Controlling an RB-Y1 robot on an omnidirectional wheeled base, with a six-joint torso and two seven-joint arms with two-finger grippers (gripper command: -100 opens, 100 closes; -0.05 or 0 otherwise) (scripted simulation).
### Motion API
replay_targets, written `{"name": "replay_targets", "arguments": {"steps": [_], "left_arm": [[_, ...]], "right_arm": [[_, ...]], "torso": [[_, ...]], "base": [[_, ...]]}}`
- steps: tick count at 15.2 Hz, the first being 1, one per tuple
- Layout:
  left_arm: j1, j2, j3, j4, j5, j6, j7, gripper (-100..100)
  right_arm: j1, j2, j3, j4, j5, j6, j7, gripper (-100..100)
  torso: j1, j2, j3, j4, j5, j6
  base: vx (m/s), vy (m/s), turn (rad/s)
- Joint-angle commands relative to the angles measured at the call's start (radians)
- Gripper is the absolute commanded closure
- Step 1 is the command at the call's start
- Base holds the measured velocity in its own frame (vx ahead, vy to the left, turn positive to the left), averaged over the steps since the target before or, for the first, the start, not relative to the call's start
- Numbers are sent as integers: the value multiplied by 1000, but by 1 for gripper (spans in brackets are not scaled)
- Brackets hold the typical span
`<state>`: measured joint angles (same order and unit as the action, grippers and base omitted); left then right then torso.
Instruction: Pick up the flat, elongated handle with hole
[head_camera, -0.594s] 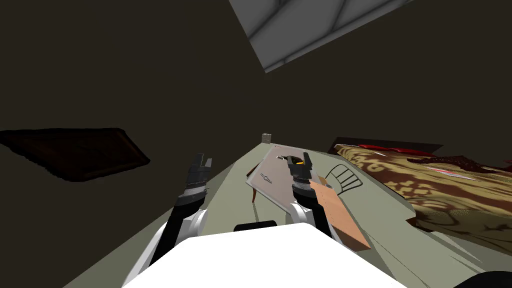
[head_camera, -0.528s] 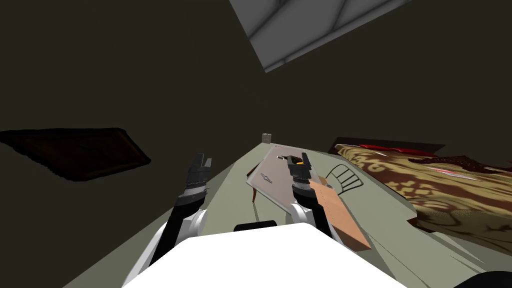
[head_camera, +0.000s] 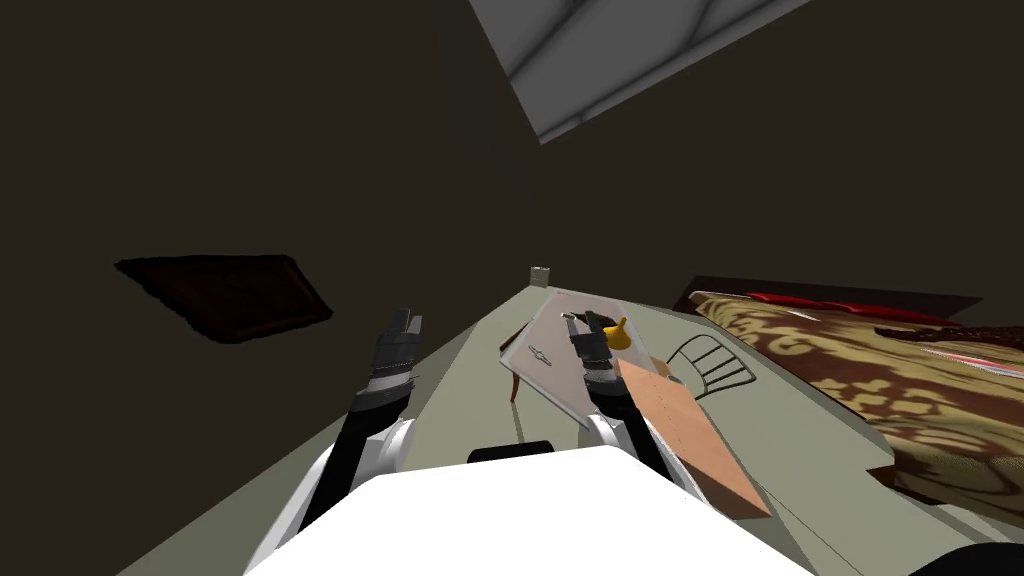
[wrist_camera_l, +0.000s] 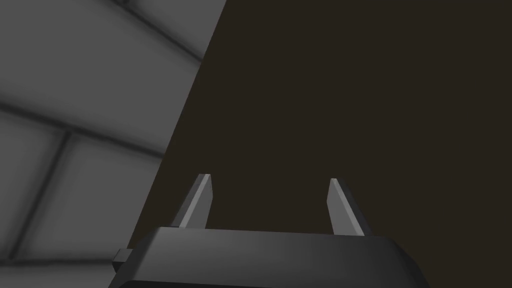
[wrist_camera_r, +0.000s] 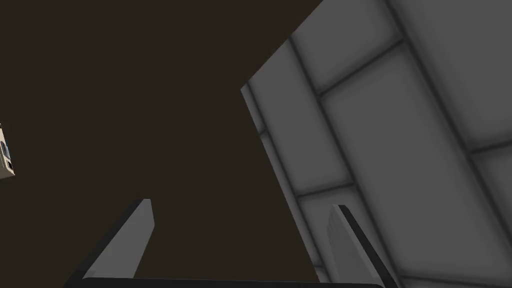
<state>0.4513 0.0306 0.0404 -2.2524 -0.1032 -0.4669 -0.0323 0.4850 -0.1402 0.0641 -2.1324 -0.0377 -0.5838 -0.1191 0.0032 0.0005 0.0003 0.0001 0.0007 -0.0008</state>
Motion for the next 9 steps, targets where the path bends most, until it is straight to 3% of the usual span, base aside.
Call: {"name": "replay_targets", "arguments": {"steps": [1, 3, 6, 9], "left_arm": [[0, 0, 0, 0, 0, 0, 0, 0], [0, 0, 0, 0, 0, 0, 0, 0], [0, 0, 0, 0, 0, 0, 0, 0], [0, 0, 0, 0, 0, 0, 0, 0]], "right_arm": [[-3, -32, 3, 30, 25, 1, -4, -100], [-9, -85, 7, 91, 78, 10, -14, -100], [-12, -116, 9, 126, 114, 14, -19, -100], [-19, -169, 14, 199, 184, 25, -31, -100]], "torso": [[0, 0, 0, 0, 0, 0], [0, -1, -1, 0, 0, 0], [-1, -3, -2, -1, 0, 0], [-1, -3, -2, -1, 0, 0]], "base": [[11, 41, 159], [21, 44, 199], [31, 36, 175], [38, 33, 185]]}}
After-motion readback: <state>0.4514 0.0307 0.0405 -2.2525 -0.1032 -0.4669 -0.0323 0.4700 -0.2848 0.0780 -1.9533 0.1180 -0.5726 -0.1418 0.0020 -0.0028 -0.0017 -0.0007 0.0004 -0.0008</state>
